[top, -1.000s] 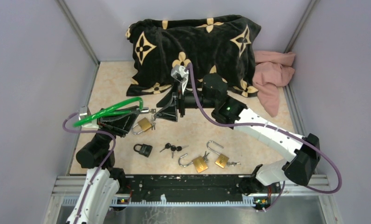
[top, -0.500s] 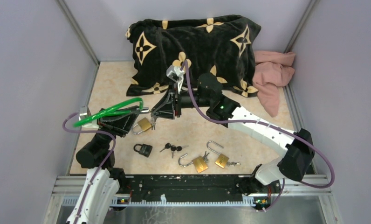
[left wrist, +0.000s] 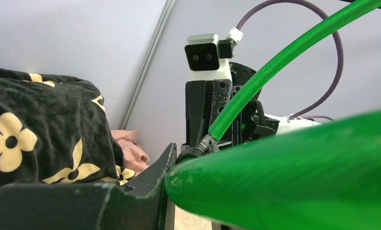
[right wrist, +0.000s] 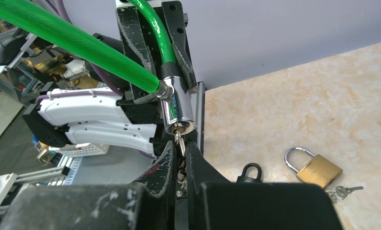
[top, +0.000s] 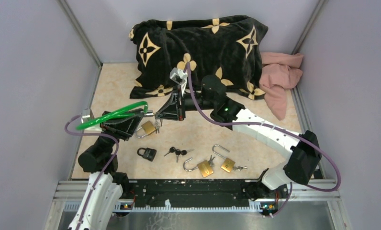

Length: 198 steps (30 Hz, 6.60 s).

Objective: Lock with the key
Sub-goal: Lock the lock.

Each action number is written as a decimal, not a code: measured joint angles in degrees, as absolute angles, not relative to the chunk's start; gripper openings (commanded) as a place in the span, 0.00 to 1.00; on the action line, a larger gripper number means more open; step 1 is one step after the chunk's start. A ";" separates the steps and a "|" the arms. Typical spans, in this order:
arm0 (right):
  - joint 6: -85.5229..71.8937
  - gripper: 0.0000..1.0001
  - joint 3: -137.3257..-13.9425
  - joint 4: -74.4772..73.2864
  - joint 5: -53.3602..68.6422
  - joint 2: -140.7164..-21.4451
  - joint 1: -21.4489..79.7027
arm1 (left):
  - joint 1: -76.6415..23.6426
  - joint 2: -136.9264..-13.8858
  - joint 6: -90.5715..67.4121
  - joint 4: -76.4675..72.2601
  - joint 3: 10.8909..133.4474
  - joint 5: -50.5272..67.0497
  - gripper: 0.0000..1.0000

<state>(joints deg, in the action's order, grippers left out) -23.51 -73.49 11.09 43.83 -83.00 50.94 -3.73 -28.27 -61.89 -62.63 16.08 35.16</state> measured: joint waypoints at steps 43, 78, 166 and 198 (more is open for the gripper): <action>48.64 0.00 -66.72 10.31 12.75 -78.89 63.33 | -2.85 -28.86 -61.52 -51.42 16.10 33.39 0.00; 37.95 0.98 -71.26 -0.60 14.55 -76.40 64.40 | -2.72 -29.47 -61.89 -50.43 15.79 33.78 0.00; 17.45 0.00 -71.09 8.36 27.90 -85.21 54.63 | -2.42 -28.27 -57.23 -46.39 15.57 32.93 0.00; -1.54 0.00 -62.52 -1.63 22.92 -93.67 36.18 | -2.46 -27.62 -51.24 -32.40 15.59 26.39 0.00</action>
